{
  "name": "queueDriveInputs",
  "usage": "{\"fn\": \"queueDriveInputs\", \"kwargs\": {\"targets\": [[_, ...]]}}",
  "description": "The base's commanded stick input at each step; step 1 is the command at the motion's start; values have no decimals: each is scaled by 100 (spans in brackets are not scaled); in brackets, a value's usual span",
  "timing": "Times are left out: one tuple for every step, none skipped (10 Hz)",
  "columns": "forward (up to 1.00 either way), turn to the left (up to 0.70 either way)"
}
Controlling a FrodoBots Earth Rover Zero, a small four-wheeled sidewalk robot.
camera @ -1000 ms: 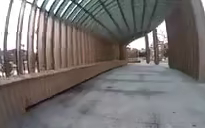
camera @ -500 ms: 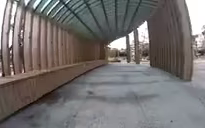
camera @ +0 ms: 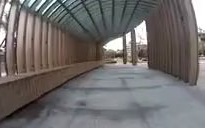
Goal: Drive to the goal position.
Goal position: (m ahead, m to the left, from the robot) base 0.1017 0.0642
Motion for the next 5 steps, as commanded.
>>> {"fn": "queueDriveInputs", "kwargs": {"targets": [[70,-35],[70,-35],[70,-24],[70,-6],[70,0]]}}
